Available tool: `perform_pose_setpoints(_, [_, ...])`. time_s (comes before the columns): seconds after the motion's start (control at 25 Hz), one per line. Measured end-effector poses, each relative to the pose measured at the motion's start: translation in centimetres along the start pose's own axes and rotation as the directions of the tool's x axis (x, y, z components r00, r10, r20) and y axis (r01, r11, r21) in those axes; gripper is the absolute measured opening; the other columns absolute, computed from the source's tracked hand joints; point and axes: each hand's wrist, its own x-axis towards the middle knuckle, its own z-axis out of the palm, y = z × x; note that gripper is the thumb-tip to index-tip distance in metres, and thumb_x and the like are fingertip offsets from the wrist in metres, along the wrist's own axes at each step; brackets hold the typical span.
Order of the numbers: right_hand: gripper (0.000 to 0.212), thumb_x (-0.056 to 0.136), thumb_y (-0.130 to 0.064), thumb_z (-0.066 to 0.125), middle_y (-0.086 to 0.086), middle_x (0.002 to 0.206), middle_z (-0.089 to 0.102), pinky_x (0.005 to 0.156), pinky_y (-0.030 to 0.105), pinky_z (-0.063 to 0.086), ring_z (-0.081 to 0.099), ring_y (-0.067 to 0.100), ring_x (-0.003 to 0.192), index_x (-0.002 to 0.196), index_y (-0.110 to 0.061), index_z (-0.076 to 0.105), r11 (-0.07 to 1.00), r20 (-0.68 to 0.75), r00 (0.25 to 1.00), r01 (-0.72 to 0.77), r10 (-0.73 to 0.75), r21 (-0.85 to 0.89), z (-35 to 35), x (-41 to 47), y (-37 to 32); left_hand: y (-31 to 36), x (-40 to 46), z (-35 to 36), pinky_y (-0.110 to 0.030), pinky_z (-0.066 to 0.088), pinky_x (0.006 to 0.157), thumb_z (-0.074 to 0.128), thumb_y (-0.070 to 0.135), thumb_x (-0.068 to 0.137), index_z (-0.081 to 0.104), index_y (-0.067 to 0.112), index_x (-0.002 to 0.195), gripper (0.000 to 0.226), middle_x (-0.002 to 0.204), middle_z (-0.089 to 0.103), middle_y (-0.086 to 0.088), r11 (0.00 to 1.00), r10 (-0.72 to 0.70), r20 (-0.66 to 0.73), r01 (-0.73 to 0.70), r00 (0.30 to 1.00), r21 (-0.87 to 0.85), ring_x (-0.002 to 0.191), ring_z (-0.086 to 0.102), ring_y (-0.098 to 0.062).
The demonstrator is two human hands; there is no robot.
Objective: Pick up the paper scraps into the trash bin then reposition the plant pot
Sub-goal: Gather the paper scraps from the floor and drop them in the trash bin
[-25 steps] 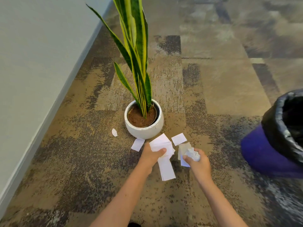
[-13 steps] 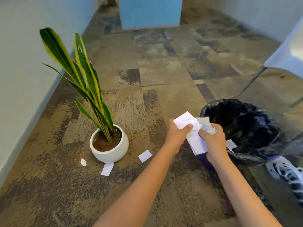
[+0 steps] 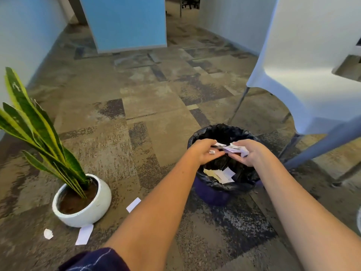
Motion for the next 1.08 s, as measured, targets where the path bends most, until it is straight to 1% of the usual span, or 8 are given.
perform_pose_setpoints(0.12, [0.064, 0.090, -0.012, 0.061, 0.018, 0.154, 0.025, 0.091, 0.055, 0.050, 0.036, 0.045, 0.135, 0.144, -0.005, 0.027, 0.991, -0.021, 1.000, -0.020, 0.023, 0.133, -0.7, 0.9, -0.6, -0.2, 0.9, 0.1, -0.040, 0.049, 0.090, 0.052, 0.036, 0.095, 0.017, 0.010, 0.149, 0.070, 0.153, 0.023, -0.026, 0.996, -0.090, 0.114, 0.091, 0.989, -0.004, 0.107, 0.056, -0.031])
perform_pose_setpoints(0.24, [0.071, 0.090, -0.014, 0.060, 0.015, 0.159, 0.009, 0.096, 0.063, 0.043, 0.017, 0.049, 0.141, 0.149, -0.010, 0.020, 0.989, -0.022, 0.999, -0.023, 0.026, 0.147, -0.4, 1.4, -0.6, -0.2, 1.2, 0.1, -0.049, 0.023, 0.116, 0.051, 0.046, 0.093, 0.001, 0.013, 0.152, 0.084, 0.160, -0.001, -0.021, 0.996, -0.057, 0.129, 0.065, 0.990, -0.056, 0.147, 0.013, -0.036])
perform_pose_setpoints(0.4, [0.060, 0.092, -0.013, 0.056, 0.024, 0.151, 0.028, 0.096, 0.055, 0.045, 0.033, 0.044, 0.136, 0.143, -0.002, 0.028, 1.000, -0.016, 1.000, 0.015, -0.015, -0.003, 1.3, 1.1, 0.6, -0.2, 0.8, -0.9, -0.044, 0.041, 0.104, 0.049, 0.030, 0.097, 0.025, 0.007, 0.147, 0.061, 0.150, 0.034, -0.026, 0.998, 0.066, 0.060, -0.065, 0.996, -0.013, 0.136, 0.040, -0.038])
perform_pose_setpoints(0.56, [0.024, 0.091, -0.012, 0.055, 0.021, 0.122, 0.061, 0.079, 0.039, 0.053, 0.063, 0.031, 0.102, 0.115, -0.005, 0.053, 0.966, -0.009, 0.968, 0.248, -0.250, -0.079, 5.2, -0.2, 3.5, -1.5, -1.2, -3.9, -0.037, 0.052, 0.085, 0.049, 0.033, 0.096, 0.046, 0.013, 0.130, 0.040, 0.130, 0.059, -0.014, 0.980, 0.110, 0.120, -0.128, 0.987, 0.151, 0.114, 0.060, -0.029])
perform_pose_setpoints(0.68, [0.033, 0.091, -0.011, 0.057, 0.010, 0.092, 0.064, 0.064, 0.030, 0.053, 0.065, 0.020, 0.078, 0.122, -0.003, 0.050, 0.911, 0.059, 0.922, 0.388, -0.383, -0.142, 9.3, -1.2, 7.4, -2.6, -2.8, -8.3, -0.034, 0.052, 0.079, 0.052, 0.036, 0.093, 0.057, 0.022, 0.106, 0.019, 0.101, 0.067, -0.001, 0.937, 0.174, 0.122, -0.202, 0.977, 0.286, 0.091, 0.065, -0.020])
perform_pose_setpoints(0.76, [0.033, 0.090, -0.013, 0.058, 0.004, 0.083, 0.060, 0.053, 0.025, 0.049, 0.059, 0.014, 0.064, 0.121, -0.007, 0.050, 0.862, 0.118, 0.898, 0.440, -0.424, -0.251, 12.4, -1.3, 11.1, -3.9, -3.7, -12.9, -0.036, 0.051, 0.082, 0.052, 0.035, 0.093, 0.058, 0.021, 0.106, 0.020, 0.093, 0.067, 0.002, 0.900, 0.189, 0.106, -0.216, 0.976, 0.378, 0.087, 0.065, -0.018])
perform_pose_setpoints(0.96, [0.015, 0.087, -0.015, 0.061, 0.008, 0.091, 0.069, 0.066, 0.032, 0.054, 0.066, 0.016, 0.072, 0.102, -0.013, 0.059, 0.702, 0.347, 0.863, 0.502, -0.367, -0.506, 18.7, 0.3, 21.7, -7.6, -6.7, -26.7, -0.029, 0.051, 0.075, 0.054, 0.038, 0.091, 0.056, 0.026, 0.096, 0.013, 0.089, 0.067, 0.005, 0.822, 0.142, 0.009, -0.123, 0.990, 0.556, 0.082, 0.063, -0.012])
perform_pose_setpoints(1.08, [0.017, 0.088, -0.021, 0.060, 0.000, 0.086, 0.065, 0.066, 0.031, 0.049, 0.062, 0.017, 0.079, 0.103, -0.014, 0.061, 0.482, 0.463, 0.831, 0.556, -0.309, -0.677, 20.9, 2.2, 27.2, -9.3, -9.2, -36.1, -0.026, 0.051, 0.074, 0.055, 0.048, 0.088, 0.056, 0.025, 0.094, 0.023, 0.087, 0.067, 0.006, 0.737, -0.112, -0.008, 0.089, 0.994, 0.670, 0.081, 0.064, -0.009])
